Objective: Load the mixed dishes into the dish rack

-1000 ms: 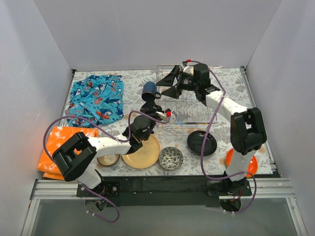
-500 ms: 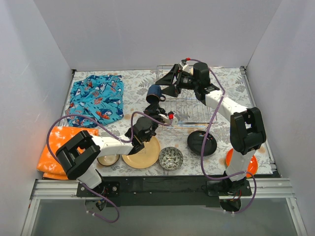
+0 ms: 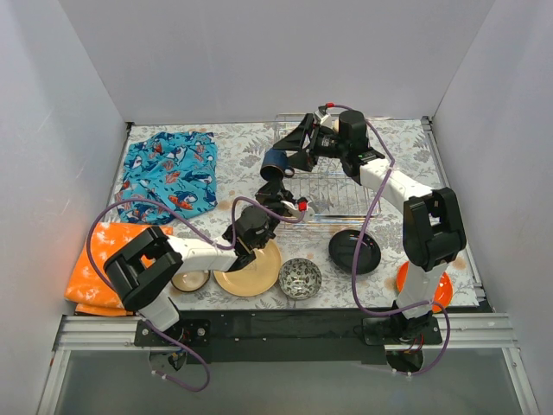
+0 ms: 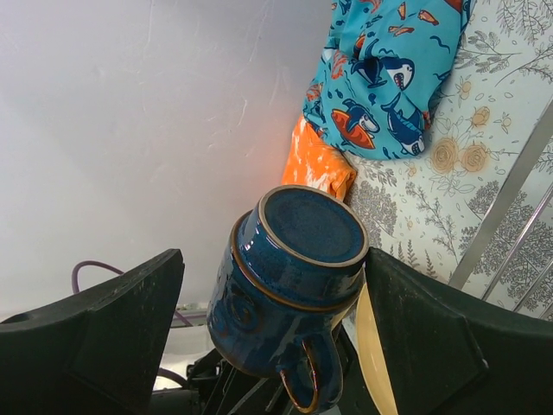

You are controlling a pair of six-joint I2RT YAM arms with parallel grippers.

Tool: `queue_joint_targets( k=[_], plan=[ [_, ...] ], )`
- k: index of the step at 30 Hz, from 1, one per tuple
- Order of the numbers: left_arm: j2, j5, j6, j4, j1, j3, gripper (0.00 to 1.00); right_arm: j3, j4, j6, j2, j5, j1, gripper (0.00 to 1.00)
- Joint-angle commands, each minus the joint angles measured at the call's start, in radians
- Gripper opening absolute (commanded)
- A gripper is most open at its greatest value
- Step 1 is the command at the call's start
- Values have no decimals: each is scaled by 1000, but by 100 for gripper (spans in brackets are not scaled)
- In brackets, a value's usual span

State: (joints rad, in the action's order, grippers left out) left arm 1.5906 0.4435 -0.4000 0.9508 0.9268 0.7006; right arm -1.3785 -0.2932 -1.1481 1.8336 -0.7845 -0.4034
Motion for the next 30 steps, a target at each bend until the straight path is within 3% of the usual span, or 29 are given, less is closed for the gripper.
queue_joint_targets(
  k=[1, 7, 15, 18, 19, 21, 23, 30],
  plan=[
    [-3, -46, -14, 86, 12, 39, 0, -39, -34, 7, -2, -12, -12, 92],
    [8, -60, -19, 80, 12, 40, 0, -48, -35, 19, 6, -18, -15, 89],
    [23, -71, -13, 60, 10, 53, 0, -47, -49, 137, 9, -21, -17, 66],
    [20, -55, -13, 39, 4, 60, 41, -53, -63, 201, 18, -18, -5, 58],
    [17, -49, -14, 33, 1, 60, 67, -57, -63, 218, 23, -16, 4, 56],
    [-7, -58, -19, -59, -3, 60, 88, -86, -67, 269, 42, -12, 17, 54],
    [-50, -98, 3, -137, -6, 31, 98, -114, -66, 316, 73, -2, 40, 51],
    [-360, -259, 156, -498, -6, -53, 98, -349, -38, 497, 208, 50, 100, 47]
  ],
)
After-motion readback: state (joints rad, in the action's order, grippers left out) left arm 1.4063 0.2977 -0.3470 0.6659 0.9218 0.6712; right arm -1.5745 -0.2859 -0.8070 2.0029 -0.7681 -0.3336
